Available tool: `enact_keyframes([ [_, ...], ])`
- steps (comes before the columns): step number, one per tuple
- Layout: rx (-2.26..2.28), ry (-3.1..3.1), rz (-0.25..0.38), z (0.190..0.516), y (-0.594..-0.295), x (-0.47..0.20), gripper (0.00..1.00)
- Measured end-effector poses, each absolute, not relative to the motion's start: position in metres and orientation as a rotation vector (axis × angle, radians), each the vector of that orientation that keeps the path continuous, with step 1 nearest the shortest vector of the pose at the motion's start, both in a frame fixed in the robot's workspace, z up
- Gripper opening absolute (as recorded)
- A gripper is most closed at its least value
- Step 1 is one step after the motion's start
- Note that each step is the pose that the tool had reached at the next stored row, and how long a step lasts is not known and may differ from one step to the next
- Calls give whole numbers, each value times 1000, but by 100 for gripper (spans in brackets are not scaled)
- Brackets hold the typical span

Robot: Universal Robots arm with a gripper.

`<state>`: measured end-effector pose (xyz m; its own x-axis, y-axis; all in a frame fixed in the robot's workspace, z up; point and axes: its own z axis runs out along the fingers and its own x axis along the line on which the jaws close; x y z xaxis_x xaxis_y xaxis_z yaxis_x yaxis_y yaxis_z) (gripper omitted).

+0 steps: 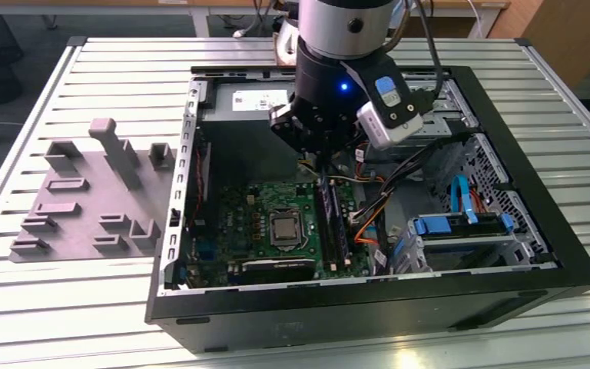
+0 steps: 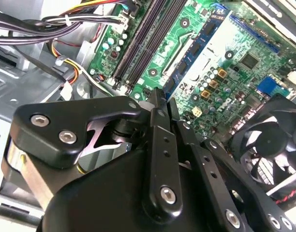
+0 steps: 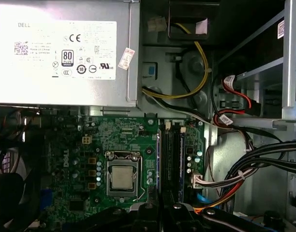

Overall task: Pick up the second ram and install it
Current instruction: 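Insert the second ram into the second slot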

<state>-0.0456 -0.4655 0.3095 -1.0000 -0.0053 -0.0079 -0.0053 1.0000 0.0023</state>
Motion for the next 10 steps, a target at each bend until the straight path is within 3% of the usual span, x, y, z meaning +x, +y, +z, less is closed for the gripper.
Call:
enact_keyframes([
  [10,-6,3134,4,296,-470,-42,14],
])
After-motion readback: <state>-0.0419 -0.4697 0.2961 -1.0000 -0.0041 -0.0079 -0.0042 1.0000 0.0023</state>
